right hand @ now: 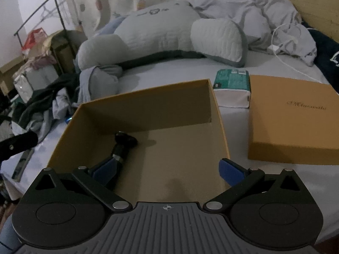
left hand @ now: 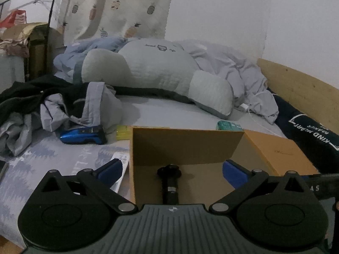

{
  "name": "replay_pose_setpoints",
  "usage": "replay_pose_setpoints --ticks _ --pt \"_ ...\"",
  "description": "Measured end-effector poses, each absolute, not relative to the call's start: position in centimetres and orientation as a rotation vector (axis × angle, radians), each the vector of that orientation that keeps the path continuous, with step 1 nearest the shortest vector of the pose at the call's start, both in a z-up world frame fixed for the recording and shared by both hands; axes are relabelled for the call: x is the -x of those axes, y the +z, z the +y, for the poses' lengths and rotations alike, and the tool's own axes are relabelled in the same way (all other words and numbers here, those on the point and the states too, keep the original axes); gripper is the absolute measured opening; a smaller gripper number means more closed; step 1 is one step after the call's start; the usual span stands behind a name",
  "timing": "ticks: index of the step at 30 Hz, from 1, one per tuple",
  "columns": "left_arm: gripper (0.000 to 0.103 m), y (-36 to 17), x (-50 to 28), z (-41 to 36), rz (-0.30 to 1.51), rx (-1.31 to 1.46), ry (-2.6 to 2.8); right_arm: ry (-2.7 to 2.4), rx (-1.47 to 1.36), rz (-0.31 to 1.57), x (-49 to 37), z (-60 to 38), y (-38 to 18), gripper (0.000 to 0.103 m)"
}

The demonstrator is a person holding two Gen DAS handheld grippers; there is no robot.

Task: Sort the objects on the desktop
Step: 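Withdraw the left tool upward away from the box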

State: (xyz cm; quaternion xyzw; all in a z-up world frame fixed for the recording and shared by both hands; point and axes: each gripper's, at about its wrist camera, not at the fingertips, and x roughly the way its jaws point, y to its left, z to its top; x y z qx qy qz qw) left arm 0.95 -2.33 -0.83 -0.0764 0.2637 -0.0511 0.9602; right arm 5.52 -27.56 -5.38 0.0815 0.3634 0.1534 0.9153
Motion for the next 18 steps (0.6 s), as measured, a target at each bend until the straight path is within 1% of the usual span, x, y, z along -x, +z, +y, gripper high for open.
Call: replay_pose_setpoints --ticks 4,12,18 --pt "0.103 -1.6 -0.5 -1.9 0.553 0.198 -0.105 0.319 -0.157 0.743 -5.3 -27.5 -5.2 0.103" --pt "0.103 -1.6 -0.6 -1.7 0.550 0.165 -0.085 0.325 -0.104 0.716 -4.6 -26.9 -4.9 0.103" --pt "0.103 -2.0 -0.7 -0.8 0.554 0.190 -0.068 0.347 -0.055 0.687 -4.2 -26.0 -4.9 0.103"
